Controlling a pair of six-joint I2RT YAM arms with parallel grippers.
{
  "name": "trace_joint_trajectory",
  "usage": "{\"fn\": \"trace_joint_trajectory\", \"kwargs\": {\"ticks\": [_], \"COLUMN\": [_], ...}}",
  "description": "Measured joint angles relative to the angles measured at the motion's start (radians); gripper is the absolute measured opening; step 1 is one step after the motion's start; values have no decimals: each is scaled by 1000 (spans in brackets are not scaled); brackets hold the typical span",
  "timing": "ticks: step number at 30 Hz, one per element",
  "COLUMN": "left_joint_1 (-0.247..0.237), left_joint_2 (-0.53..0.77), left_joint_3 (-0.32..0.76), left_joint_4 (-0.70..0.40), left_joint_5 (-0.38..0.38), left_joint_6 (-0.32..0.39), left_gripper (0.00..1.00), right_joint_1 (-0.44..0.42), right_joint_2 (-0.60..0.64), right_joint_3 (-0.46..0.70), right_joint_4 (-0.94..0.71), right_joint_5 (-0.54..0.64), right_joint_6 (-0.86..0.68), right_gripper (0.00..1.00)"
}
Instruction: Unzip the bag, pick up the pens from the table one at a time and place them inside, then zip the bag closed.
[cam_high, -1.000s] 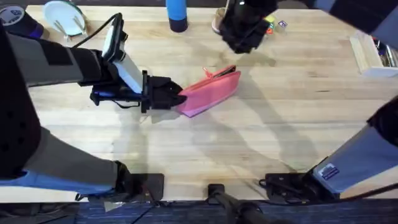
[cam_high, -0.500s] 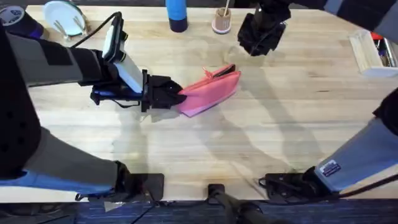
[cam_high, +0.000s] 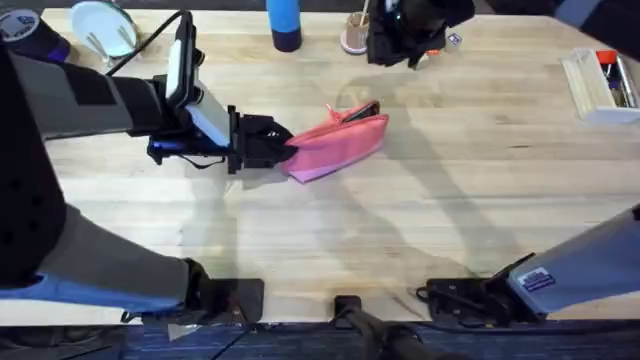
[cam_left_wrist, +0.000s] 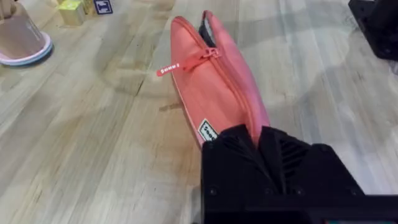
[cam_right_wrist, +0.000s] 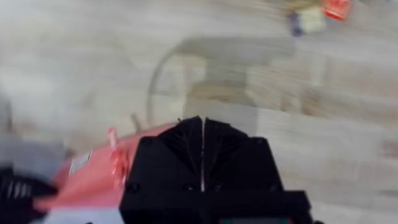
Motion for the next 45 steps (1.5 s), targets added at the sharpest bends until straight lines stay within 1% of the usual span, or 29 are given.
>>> {"fn": "trace_joint_trajectory", "kwargs": {"ticks": [1,4,5,6,9,10,11,16,20,24,37,45], "left_joint_1": [0,0,0,0,0,0,0,0,0,0,0,0], "left_joint_2": [0,0,0,0,0,0,0,0,0,0,0,0], "left_joint_3": [0,0,0,0,0,0,0,0,0,0,0,0], "left_joint_4": [0,1,1,1,-2,-2,-2,-2,-2,-2,-2,-2], "left_joint_5": [0,-1,-1,-1,-2,-2,-2,-2,-3,-3,-3,-3], "left_joint_6": [3,8,10,10,11,12,12,15,15,15,18,18], "left_gripper": [42,42,42,42,42,42,42,42,42,42,42,42], "right_joint_1": [3,8,10,10,10,10,10,19,54,84,86,86], "right_joint_2": [0,0,0,0,0,0,0,0,0,0,0,0], "right_joint_3": [0,0,0,0,0,0,0,0,0,0,0,0], "right_joint_4": [-2,-9,-10,-9,-8,-8,-11,-74,-105,-106,-116,-91], "right_joint_5": [-30,-131,-164,-187,-235,-244,-252,-298,-328,-343,-354,-358], "right_joint_6": [-39,-146,-170,-187,-225,-236,-242,-329,-426,-474,-503,-503], "right_gripper": [60,204,272,384,819,947,982,996,996,996,997,997]}}
